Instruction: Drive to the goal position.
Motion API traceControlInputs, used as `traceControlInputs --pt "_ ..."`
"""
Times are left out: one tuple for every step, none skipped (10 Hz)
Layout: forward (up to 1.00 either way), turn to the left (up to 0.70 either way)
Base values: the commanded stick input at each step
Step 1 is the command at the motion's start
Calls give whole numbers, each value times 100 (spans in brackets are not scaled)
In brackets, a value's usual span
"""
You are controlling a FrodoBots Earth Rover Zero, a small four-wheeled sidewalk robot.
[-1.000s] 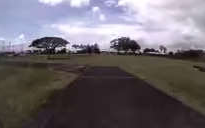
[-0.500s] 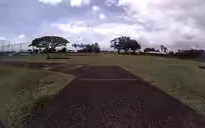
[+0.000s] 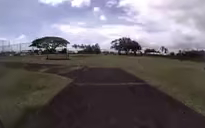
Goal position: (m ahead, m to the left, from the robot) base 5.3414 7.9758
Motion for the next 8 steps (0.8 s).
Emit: traceControlInputs --pt "70 1" --pt "70 1" --pt "70 1" --pt "70 1" --pt "70 1" --pt "70 5" --pt "70 24" --pt "70 33"
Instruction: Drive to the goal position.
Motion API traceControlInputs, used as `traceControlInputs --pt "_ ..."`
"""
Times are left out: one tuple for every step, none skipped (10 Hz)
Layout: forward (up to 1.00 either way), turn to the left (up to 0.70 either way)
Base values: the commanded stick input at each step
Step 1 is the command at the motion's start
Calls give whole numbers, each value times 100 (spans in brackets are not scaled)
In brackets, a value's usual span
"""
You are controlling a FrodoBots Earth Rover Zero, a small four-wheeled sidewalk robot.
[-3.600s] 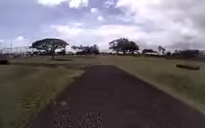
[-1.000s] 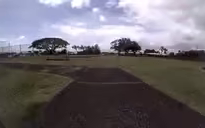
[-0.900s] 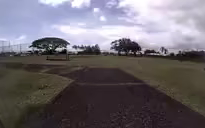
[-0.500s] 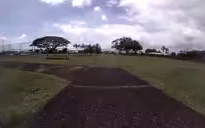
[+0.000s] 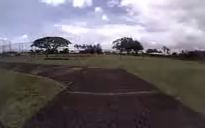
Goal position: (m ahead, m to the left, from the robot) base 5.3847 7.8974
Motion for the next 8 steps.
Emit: traceControlInputs --pt "70 36" --pt "70 36" --pt "70 36" --pt "70 36" --pt "70 36" --pt "70 36" --pt "70 36" --pt "70 35"
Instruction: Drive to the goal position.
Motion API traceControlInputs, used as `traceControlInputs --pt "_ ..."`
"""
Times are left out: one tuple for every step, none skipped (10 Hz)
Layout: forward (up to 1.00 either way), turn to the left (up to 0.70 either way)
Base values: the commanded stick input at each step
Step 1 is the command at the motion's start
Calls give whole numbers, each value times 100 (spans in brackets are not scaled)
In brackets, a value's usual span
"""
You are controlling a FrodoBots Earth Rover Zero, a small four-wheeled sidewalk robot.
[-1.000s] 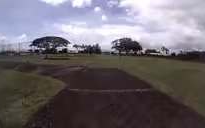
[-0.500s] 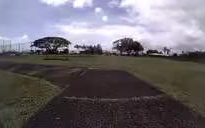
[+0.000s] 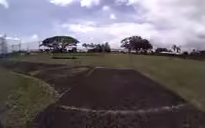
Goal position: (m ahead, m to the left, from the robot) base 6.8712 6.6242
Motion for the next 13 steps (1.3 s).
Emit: traceControlInputs --pt "70 31" --pt "70 14" --pt "70 6" --pt "70 5" --pt "70 5" --pt "70 5" --pt "70 4" --pt "70 4" --pt "70 4" --pt "70 4" --pt "70 23" --pt "70 36" --pt "70 36"
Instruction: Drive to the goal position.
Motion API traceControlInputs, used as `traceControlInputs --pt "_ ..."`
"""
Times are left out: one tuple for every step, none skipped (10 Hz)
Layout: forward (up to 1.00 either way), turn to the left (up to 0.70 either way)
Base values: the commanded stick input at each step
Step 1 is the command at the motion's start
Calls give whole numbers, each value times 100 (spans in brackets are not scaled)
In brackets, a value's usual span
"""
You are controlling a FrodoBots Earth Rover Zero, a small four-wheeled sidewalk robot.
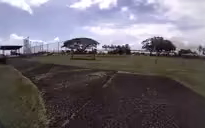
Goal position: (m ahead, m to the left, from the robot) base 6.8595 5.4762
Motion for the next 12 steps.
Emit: traceControlInputs --pt "70 36" --pt "70 36" --pt "70 36" --pt "70 36" --pt "70 33" --pt "70 15" --pt "70 5" --pt "70 3" --pt "70 3" --pt "70 3" --pt "70 3" --pt "70 3"
